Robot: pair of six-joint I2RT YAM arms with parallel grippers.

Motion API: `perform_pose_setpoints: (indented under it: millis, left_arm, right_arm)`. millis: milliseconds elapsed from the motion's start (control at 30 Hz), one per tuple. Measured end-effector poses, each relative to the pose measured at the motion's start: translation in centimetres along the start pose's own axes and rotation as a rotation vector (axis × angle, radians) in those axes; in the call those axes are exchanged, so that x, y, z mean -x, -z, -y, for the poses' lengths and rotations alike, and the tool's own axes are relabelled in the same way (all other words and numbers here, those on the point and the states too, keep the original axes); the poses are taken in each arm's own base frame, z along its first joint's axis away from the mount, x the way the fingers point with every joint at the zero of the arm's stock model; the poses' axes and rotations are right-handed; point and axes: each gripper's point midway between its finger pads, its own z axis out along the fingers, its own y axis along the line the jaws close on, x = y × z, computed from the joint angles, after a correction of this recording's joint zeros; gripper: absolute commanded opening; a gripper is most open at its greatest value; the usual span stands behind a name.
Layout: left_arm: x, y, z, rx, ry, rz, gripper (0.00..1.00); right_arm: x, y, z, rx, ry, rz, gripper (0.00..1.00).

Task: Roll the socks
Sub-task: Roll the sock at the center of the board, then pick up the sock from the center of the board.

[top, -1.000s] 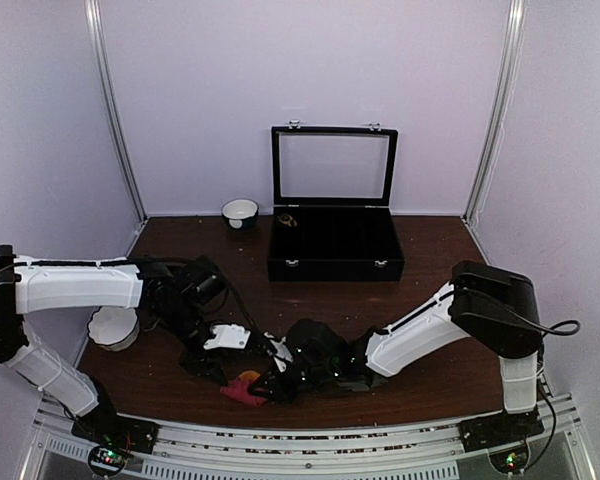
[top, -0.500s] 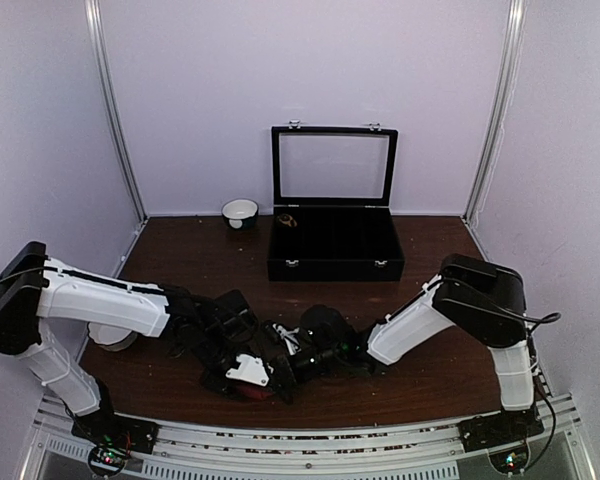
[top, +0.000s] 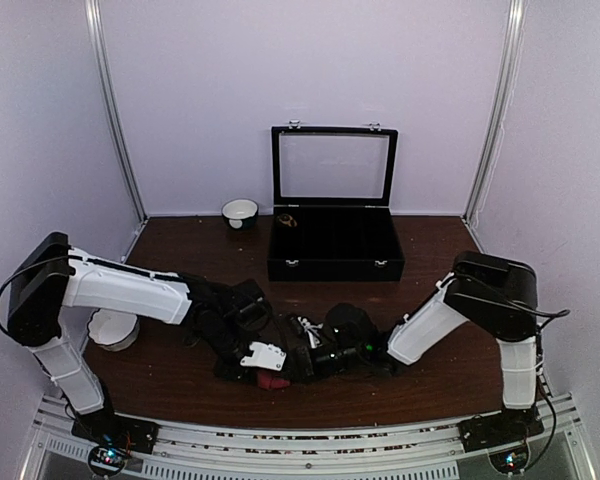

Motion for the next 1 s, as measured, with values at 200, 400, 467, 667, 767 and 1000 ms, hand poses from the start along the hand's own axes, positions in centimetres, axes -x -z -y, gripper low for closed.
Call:
perform_pose_setpoints:
  millis: [200, 400, 467, 667, 767, 1000]
  left_arm:
    - [0.8, 5.3, -2.2, -0.207, 0.212, 0.187, 0.00]
    - [4.5, 10.4, -0.8, -0.458, 0.266, 0.391, 0.00]
    - [5.0, 11.0, 0.1, -0.564, 0.293, 0.423, 0.00]
    - [5.0, 11.4, 1.4, -0.720, 0.358, 0.450, 0.00]
    - [5.1, 12.0, 1.6, -0.741, 0.368, 0.459, 0.00]
    - [3.8, 11.6, -1.6, -0.605, 0.410, 0.385, 0.00]
  right_arm:
    - [1.4, 5.5, 0.2, -0.135, 0.132, 0.123, 0.26]
    - [5.0, 10.9, -8.3, -0.141, 0.461, 0.357, 0.32]
    - [5.6, 12.1, -11.5, -0.122, 0.557, 0.406, 0.35]
    - [5.5, 10.9, -14.1, -0.114, 0.685, 0.369, 0.38]
    - [4.7, 9.5, -14.3, -0.119, 0.715, 0.317, 0.37]
    - [4.0, 8.2, -12.3, -0.212, 0.705, 0.258, 0.37]
